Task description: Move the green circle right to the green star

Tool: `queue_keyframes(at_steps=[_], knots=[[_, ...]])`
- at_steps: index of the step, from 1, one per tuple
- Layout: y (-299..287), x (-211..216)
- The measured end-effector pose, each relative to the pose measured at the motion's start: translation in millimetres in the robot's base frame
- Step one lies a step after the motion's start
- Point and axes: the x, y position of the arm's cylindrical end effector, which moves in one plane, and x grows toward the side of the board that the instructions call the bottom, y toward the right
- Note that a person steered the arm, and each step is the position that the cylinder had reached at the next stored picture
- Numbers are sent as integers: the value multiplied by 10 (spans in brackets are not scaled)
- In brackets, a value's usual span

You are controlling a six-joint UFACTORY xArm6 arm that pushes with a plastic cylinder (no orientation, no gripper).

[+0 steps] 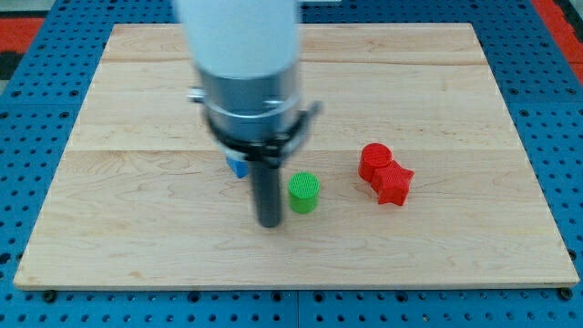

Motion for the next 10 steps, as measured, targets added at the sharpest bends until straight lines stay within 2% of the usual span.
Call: queue_keyframes(at_steps=[2,3,4,5,6,7,8,10], knots=[[219,-693],[796,-716],[897,-875],[735,-1037],[735,-888],[562,-920],[188,-1289],[-578,-2399]])
